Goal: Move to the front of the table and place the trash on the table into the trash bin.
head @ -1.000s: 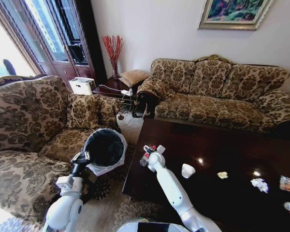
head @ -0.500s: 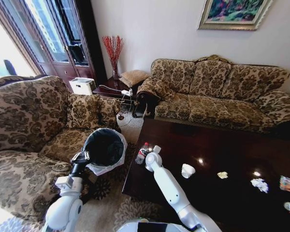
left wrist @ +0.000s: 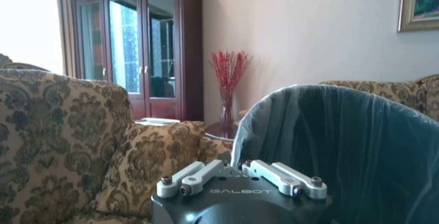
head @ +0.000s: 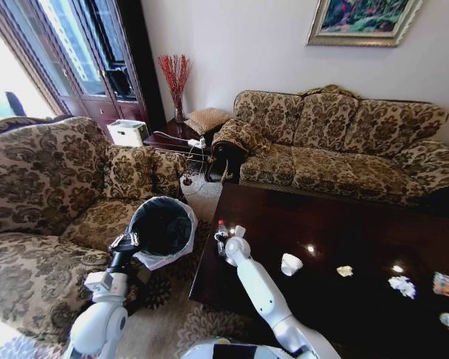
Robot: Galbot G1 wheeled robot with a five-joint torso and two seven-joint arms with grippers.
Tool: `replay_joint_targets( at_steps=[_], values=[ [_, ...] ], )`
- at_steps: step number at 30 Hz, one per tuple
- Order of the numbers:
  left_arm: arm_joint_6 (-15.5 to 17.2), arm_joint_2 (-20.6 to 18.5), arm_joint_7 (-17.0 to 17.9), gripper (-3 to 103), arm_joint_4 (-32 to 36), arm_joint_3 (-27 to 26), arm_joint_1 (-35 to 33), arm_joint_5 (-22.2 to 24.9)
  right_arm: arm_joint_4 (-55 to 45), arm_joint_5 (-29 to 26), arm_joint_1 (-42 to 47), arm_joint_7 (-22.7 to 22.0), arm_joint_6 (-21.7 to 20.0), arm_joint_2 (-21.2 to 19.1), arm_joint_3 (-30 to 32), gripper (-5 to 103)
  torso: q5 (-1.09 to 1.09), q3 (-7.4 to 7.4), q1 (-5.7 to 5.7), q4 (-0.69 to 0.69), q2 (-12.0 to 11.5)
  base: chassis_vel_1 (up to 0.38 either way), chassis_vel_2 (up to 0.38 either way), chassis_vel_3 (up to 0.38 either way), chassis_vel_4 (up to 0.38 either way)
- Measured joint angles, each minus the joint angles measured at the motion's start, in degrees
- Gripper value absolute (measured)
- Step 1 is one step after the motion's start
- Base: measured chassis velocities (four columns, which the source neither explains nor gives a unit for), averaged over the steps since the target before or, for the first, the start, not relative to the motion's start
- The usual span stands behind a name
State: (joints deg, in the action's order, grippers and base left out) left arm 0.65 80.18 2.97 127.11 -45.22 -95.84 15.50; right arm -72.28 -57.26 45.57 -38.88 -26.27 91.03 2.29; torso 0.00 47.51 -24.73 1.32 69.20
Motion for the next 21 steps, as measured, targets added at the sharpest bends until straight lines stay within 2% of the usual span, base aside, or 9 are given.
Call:
replay_joint_targets(
  at_steps=[1, 4, 9, 13, 15, 16, 17, 20, 21],
  values=[
    [0.0, 0.0, 0.0, 2, 0.1, 0.0, 0.0, 0.0, -0.5, 0.0, 0.4, -0.2, 0.0, -0.3, -0.1, 54, 0.00, -0.01, 0.00, 0.01, 0.0, 0.000, 0.000, 0.000, 0.000],
    [0.0, -0.2, 0.0, 2, 0.4, 0.0, 0.0, 0.1, -1.0, -0.1, 1.0, -0.4, 0.2, -0.7, -0.2, 38, 0.01, -0.02, 0.01, 0.02, 0.0, 0.000, 0.000, 0.000, 0.000],
    [0.0, -0.2, 0.1, 2, 0.5, 0.0, -0.1, 0.1, -2.6, 0.5, 2.4, -0.5, 0.9, -1.8, -0.1, 30, 0.04, -0.02, 0.01, 0.06, 0.0, 0.000, 0.000, 0.000, 0.000],
    [0.1, -0.7, 0.2, 2, 0.5, 0.5, 0.0, 0.1, -10.1, 5.9, 6.3, -0.1, 2.9, -6.2, -0.1, 20, -0.01, 0.02, 0.00, -0.01, 0.0, 0.000, 0.000, 0.000, 0.000],
    [1.6, -1.5, 0.2, 2, 0.0, 1.4, 0.7, 0.2, -20.1, 10.1, 8.8, 2.7, 4.9, -12.5, 0.9, 18, -0.01, 0.00, 0.00, -0.04, 0.0, 0.000, 0.000, 0.000, 0.000],
    [2.8, -2.1, 0.3, 2, -0.4, 1.8, 1.1, 0.6, -23.3, 10.2, 9.4, 3.4, 5.3, -15.0, 1.4, 18, 0.02, 0.00, 0.00, -0.04, 0.0, 0.000, 0.000, 0.000, 0.000],
    [2.8, -2.1, 0.3, 2, -0.4, 1.8, 1.1, 0.6, -23.3, 10.2, 9.4, 3.4, 5.3, -15.0, 1.4, 18, 0.02, 0.00, 0.00, -0.04, 0.0, 0.000, 0.000, 0.000, 0.000],
    [6.7, -5.0, 1.2, 2, -1.8, 2.8, 2.9, 3.4, -34.2, 8.3, 11.2, 7.1, 6.1, -22.7, 4.4, 18, 0.00, 0.01, 0.00, 0.01, 0.0, 0.000, 0.000, 0.000, 0.000],
    [6.7, -5.0, 1.2, 2, -1.8, 2.8, 2.9, 3.4, -34.2, 8.3, 11.2, 7.1, 6.1, -22.7, 4.4, 18, 0.00, 0.01, 0.00, 0.01, 0.0, 0.000, 0.000, 0.000, 0.000]
  ],
)
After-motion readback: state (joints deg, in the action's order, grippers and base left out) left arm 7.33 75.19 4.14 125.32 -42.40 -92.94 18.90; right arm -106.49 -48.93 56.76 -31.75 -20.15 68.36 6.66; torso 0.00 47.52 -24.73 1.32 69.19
